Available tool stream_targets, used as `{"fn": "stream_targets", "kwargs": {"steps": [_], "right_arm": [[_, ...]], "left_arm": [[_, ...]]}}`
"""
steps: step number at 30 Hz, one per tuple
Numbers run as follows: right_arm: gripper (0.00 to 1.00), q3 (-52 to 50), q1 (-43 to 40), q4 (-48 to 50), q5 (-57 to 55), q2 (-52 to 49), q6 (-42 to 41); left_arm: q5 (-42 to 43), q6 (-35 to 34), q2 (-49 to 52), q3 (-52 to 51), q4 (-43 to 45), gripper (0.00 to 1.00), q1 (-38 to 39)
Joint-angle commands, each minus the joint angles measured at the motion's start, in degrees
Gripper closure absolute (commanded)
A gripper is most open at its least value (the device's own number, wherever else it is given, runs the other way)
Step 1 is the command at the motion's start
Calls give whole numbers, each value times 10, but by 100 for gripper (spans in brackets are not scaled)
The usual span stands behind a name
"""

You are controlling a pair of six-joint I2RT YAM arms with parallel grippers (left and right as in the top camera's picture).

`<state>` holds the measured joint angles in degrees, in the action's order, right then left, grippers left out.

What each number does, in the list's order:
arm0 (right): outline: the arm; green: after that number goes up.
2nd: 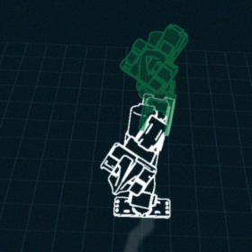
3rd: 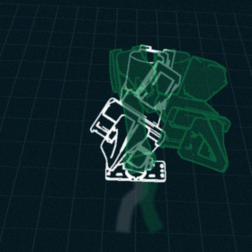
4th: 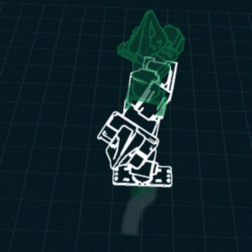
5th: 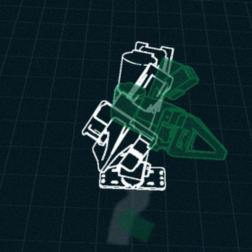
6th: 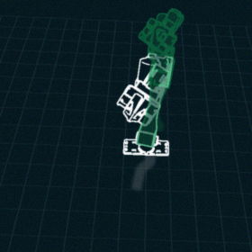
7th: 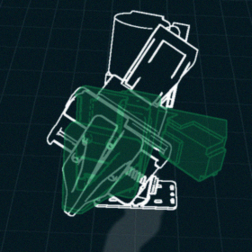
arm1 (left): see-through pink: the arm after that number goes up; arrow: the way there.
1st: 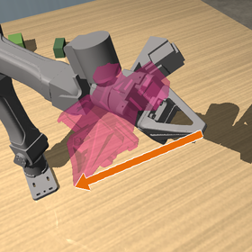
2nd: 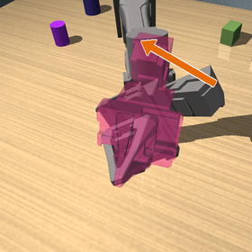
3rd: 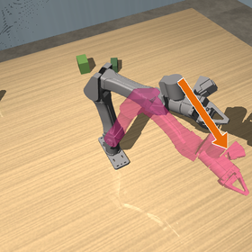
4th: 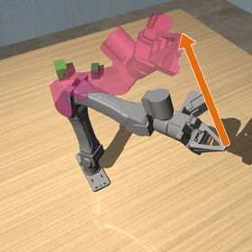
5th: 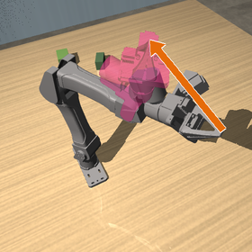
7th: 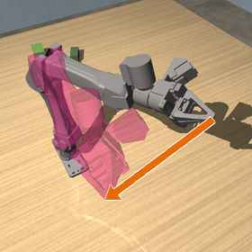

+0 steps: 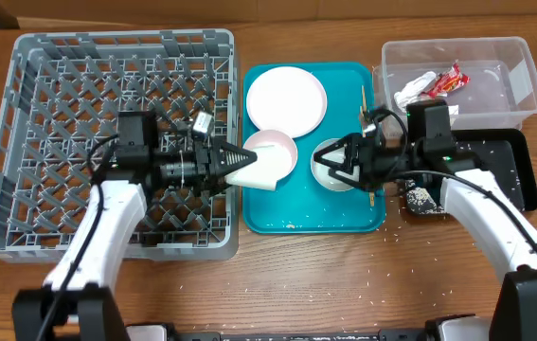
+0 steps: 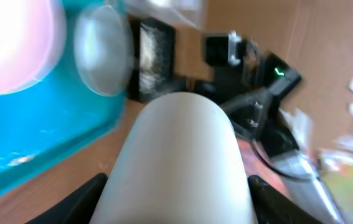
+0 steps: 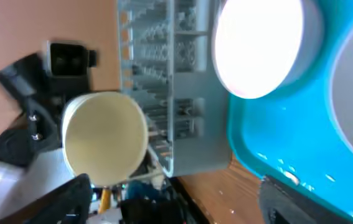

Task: Sort waste into correct bins and load items into the dishwasher
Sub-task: 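Place the white cup into the dish rack with the left gripper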

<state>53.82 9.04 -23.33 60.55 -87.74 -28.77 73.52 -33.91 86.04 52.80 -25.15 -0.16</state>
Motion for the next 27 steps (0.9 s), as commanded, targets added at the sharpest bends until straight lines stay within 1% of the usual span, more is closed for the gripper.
{"fn": "stream_targets", "kwargs": {"steps": [1, 3, 4, 7, 10, 12, 16, 19, 22, 27], "right_arm": [[10, -1, -4, -56, -70, 28, 66], [8, -1, -4, -77, -109, 38, 68], [8, -1, -4, -94, -130, 46, 76], [7, -1, -4, -130, -174, 56, 80], [6, -1, -4, -148, -205, 56, 81], [6, -1, -4, -158, -220, 56, 83], [6, -1, -4, -171, -241, 56, 94], [6, -1, -4, -176, -241, 56, 94], [6, -1, -4, -180, -241, 56, 96], [5, -1, -4, -188, -241, 56, 100]], "left_arm": [[-235, 53, -93, 74, -94, 65, -6], [-343, 82, -122, 124, -187, 65, -5], [-422, 101, -144, 163, -258, 65, -3], [-562, 117, -171, 229, -395, 64, 4], [-629, 116, -176, 245, -473, 64, 14], [-655, 116, -171, 241, -510, 64, 21], [-698, 112, -148, 220, -538, 64, 38], [-699, 112, -118, 181, -518, 65, 50], [-699, 112, -90, 148, -480, 65, 62], [-699, 112, -39, 120, -426, 66, 95]]}}
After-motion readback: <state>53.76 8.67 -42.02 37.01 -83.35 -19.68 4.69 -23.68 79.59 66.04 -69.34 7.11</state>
